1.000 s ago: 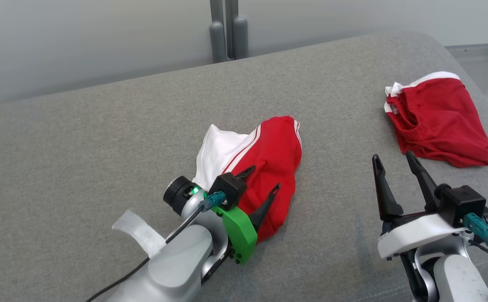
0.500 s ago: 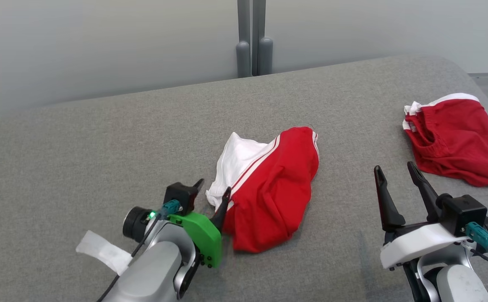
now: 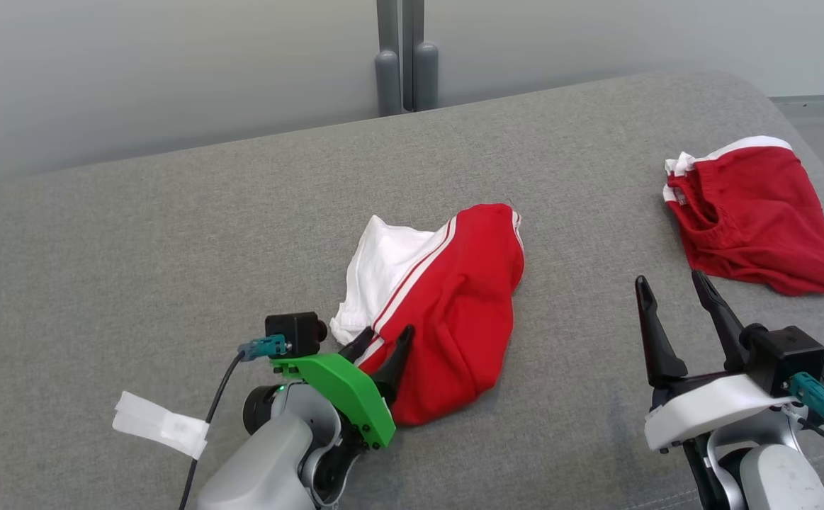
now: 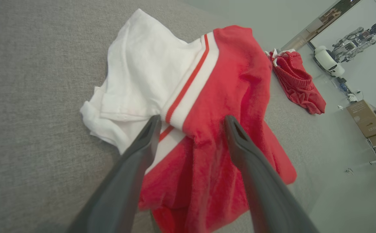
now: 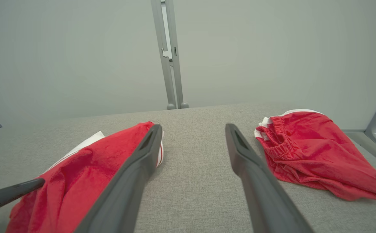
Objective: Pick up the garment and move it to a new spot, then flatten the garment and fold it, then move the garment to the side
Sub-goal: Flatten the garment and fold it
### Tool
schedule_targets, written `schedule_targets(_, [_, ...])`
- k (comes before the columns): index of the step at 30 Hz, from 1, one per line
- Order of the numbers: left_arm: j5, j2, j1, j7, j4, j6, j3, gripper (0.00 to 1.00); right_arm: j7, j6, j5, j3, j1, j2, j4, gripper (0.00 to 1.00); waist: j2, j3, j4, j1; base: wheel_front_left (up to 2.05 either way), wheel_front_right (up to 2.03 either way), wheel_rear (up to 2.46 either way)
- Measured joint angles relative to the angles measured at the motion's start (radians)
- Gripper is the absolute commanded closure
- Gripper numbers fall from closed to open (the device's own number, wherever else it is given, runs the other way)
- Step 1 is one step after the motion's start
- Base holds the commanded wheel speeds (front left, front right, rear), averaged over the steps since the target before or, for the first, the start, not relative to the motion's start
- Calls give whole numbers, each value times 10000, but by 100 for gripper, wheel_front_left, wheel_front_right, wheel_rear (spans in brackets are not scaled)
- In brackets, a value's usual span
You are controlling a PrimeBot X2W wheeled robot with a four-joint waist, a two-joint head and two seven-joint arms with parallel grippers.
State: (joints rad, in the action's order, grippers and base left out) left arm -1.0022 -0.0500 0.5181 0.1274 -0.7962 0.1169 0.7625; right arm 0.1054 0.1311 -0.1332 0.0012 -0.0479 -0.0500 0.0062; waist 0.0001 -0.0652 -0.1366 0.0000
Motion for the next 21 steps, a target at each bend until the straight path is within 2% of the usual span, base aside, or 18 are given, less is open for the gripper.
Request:
schedule_targets(5, [-477,6,-18,-291,-12,-125,171,0,8,0,19,19,-49,0,13,0,0,-99,-189,0,0,0,0])
schedule_targets(12, [-1933,10,-15,-541,431,-199,82,0,25,0,19,-23,-136,2,35,0,0,-217,-408,0,0,0,0])
schedule_targets(13, [-2096,12,-1,-460,504,-199,48,13,31,0,19,-31,-160,0,35,0,0,-232,-431,0,0,0,0])
schedule_targets(14, [-2274,12,17,-385,566,-201,4,46,33,0,19,-36,-171,0,38,0,0,-244,-449,0,0,0,0])
schedule_targets(15, [-2491,8,37,-313,619,-209,-33,68,35,0,19,-35,-174,2,50,0,0,-251,-465,0,0,0,0])
schedule_targets(16, [-2617,10,63,-213,663,-219,-48,100,56,0,19,-31,-174,0,61,0,0,-255,-479,0,0,0,0])
schedule_targets(21, [-2736,13,317,357,539,-378,75,100,105,0,12,-31,-189,2,111,0,0,-243,-507,0,0,0,0])
